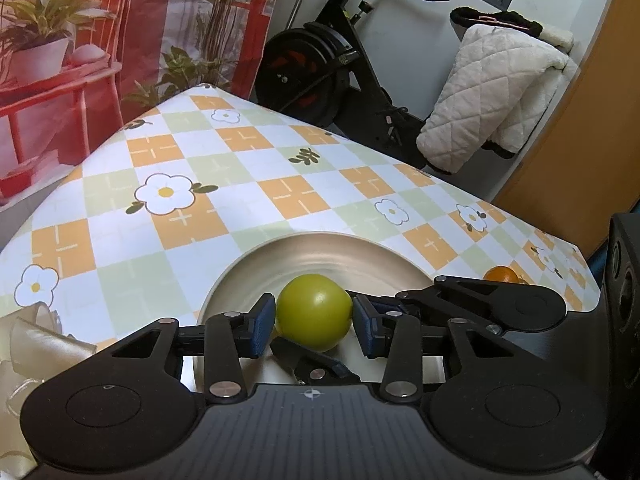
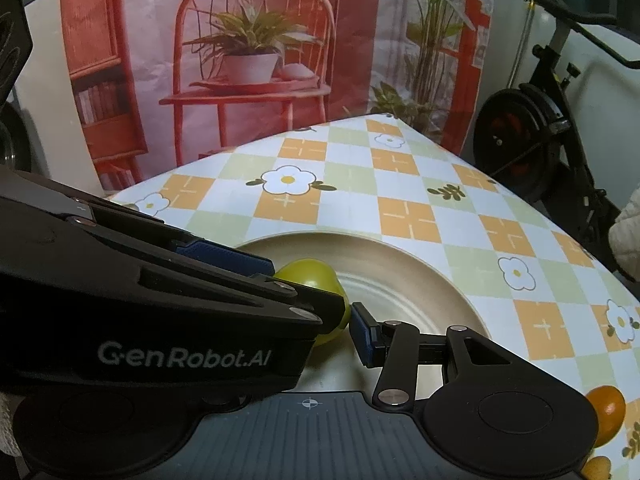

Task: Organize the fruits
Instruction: 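Lower the fruit into the plate and open the left gripper, then withdraw the left tool from the plate toward the fruit cluster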

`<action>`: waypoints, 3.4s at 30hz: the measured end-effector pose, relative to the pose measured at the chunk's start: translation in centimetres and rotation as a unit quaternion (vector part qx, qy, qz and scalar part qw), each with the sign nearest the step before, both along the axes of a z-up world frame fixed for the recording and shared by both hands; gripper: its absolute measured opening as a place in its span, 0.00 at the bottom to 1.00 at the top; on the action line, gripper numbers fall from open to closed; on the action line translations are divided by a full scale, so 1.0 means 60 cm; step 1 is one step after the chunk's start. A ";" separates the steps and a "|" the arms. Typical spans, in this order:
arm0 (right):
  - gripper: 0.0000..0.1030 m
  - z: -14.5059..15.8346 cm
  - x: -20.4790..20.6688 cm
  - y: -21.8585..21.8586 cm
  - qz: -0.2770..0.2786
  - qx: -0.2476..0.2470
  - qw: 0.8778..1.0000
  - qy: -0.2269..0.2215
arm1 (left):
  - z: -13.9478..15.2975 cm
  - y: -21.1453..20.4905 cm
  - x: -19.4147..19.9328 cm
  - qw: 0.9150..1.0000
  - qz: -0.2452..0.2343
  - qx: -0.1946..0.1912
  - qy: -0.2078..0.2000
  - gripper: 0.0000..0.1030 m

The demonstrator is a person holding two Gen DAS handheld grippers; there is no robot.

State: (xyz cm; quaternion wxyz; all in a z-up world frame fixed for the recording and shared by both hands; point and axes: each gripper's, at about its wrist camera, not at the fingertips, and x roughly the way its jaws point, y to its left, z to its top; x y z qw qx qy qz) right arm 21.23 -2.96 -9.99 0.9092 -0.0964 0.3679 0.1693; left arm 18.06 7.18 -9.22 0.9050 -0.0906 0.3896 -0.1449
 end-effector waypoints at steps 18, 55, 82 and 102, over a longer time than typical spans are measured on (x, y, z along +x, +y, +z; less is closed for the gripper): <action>0.99 0.068 -0.081 -0.082 -0.072 0.090 0.993 -0.016 | 0.094 0.003 -0.077 0.994 0.045 0.054 -0.086 0.75; 1.00 0.060 -0.346 -0.280 -0.190 0.072 0.977 -0.062 | 0.051 -0.150 -0.190 0.994 -0.032 0.039 -0.098 0.76; 0.93 0.033 -0.359 -0.282 -0.191 0.053 0.976 -0.089 | 0.033 -0.163 -0.188 0.993 -0.030 0.080 -0.086 0.82; 0.73 0.018 -0.348 -0.252 -0.147 0.029 0.986 -0.077 | 0.024 -0.165 -0.186 0.991 -0.041 0.078 -0.096 0.82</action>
